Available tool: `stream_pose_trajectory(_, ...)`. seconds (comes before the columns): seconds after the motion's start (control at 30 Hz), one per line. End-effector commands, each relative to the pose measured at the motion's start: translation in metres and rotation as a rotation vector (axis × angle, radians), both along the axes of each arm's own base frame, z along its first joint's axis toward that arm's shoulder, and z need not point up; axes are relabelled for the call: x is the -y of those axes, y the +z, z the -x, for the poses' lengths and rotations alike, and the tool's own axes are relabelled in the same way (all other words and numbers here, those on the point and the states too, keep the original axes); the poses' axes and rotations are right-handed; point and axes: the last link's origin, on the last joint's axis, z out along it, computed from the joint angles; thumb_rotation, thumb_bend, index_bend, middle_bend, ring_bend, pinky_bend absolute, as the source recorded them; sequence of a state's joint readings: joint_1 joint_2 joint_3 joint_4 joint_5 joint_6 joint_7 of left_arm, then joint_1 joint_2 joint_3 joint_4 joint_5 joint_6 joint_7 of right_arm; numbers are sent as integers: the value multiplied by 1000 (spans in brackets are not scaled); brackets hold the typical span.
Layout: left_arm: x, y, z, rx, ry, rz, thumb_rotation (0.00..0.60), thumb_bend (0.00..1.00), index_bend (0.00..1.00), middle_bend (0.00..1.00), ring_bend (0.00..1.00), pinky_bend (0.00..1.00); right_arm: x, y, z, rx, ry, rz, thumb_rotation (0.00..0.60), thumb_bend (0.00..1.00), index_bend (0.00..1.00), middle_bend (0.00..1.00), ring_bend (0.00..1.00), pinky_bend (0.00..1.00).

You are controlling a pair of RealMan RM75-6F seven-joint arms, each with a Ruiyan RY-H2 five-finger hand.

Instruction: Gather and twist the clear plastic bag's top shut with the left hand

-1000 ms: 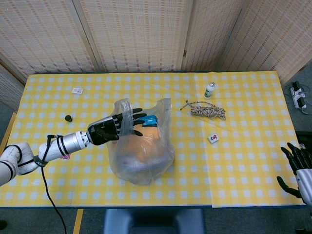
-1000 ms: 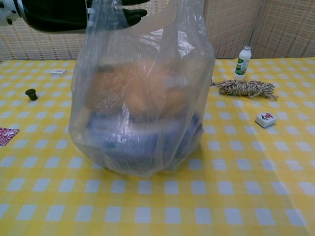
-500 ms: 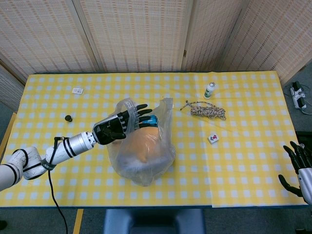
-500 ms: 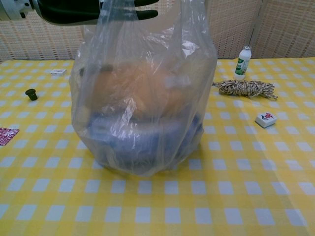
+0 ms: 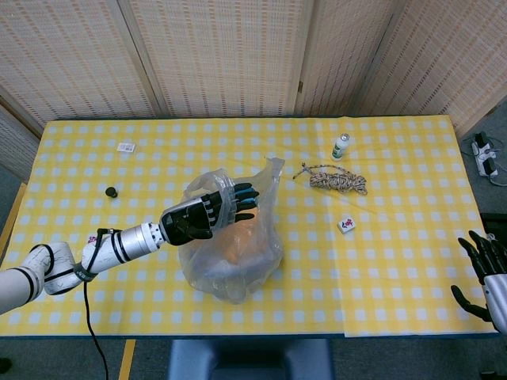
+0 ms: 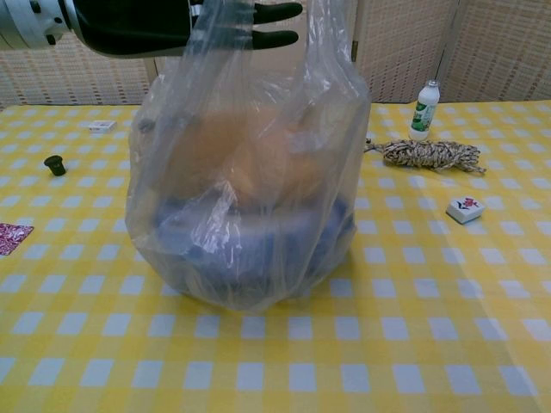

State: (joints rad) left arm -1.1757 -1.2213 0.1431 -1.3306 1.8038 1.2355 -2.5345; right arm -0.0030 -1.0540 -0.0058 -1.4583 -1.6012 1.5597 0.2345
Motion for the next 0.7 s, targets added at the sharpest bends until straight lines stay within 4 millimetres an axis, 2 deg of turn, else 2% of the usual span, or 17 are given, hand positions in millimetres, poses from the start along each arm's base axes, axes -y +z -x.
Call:
stream_pose_trajectory(0.03,-1,-4,-3,-5,-5,12,600,113,0,0,0,62,1,1,1,0,-3,3,600,370,0,0,0,0)
stream_pose_trajectory(0.4,-14,-15,-16,-12,-28,57,600,113,0,0,0,90,3,1,3,-13,-16,18,600,370,0,0,0,0)
stream_pose_trajectory(0.7,-18,-23,-38,13,-39,78,600,114,0,0,0,87,3,1,3,-7,-15,9,600,371,0,0,0,0)
